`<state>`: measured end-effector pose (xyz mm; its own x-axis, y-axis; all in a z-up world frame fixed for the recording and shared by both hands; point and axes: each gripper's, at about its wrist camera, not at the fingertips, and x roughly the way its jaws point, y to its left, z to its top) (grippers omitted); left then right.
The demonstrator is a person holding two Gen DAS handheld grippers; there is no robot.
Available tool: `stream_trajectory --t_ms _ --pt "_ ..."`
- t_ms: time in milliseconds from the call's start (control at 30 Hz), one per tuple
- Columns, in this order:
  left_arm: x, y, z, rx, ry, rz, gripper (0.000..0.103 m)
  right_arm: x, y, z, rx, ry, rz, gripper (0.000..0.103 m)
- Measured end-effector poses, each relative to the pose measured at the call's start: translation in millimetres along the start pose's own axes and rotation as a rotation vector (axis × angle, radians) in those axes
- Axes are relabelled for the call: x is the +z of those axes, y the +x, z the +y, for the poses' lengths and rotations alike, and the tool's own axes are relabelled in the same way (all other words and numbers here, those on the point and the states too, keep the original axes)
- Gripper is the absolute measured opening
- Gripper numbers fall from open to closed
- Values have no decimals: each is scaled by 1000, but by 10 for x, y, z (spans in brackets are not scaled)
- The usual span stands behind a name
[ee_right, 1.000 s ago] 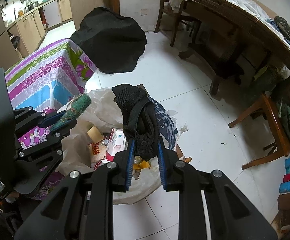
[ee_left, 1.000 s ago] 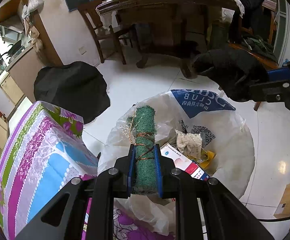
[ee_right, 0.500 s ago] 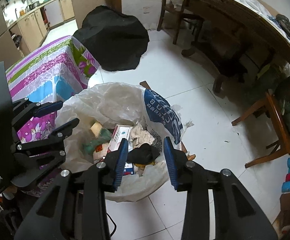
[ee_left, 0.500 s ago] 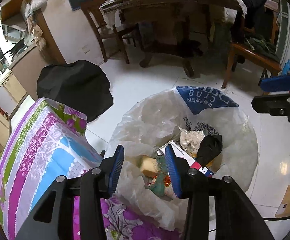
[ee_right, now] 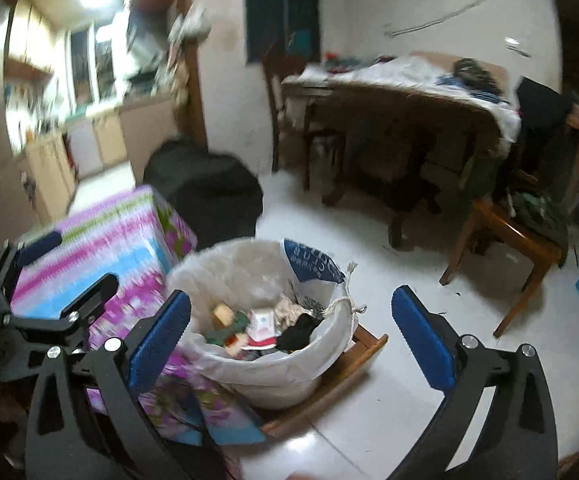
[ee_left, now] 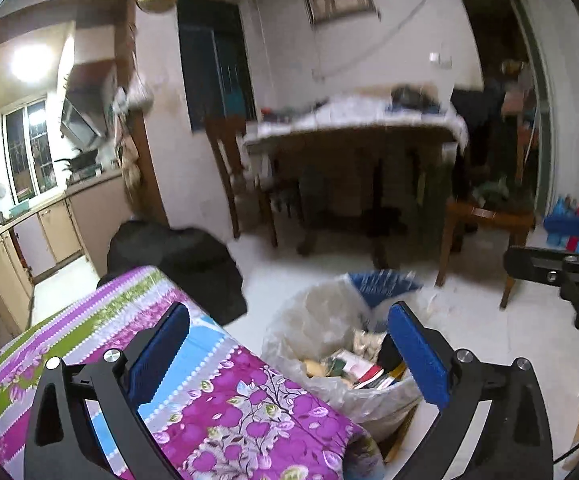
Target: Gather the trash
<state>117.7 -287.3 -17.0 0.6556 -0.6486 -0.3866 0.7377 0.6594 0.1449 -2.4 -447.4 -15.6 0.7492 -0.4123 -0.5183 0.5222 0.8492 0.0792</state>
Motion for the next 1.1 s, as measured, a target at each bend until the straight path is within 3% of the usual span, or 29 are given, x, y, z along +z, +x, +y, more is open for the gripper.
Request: stream_trajectory --t_ms 133,233,300,400,467,633,867,1100 --pt "1 -521 117 11 -82 -98 99 -113 -446 61 -11 46 -124 97" --pt "-36 -849 163 35 -138 -147 99 -198 -653 117 -51 34 -168 98" --pt "-80 -1042 165 26 -146 -176 99 -245 -743 143 -48 29 -168 98" --pt "-183 -1305 92 75 -90 -220 99 -341 -867 165 -33 52 -185 98" --pt "-252 -1395 53 78 -46 -207 99 -421 -928 218 -20 57 -201 98" --pt "-475 -1607 62 86 -68 -213 99 -662 -999 396 4 13 -222 98" --pt "-661 -1571 -30 110 -41 -139 99 -822 -945 541 -1 -57 -171 98" --pt "-683 -1417 -73 164 -36 -54 99 -832 -972 452 -13 -16 -169 98"
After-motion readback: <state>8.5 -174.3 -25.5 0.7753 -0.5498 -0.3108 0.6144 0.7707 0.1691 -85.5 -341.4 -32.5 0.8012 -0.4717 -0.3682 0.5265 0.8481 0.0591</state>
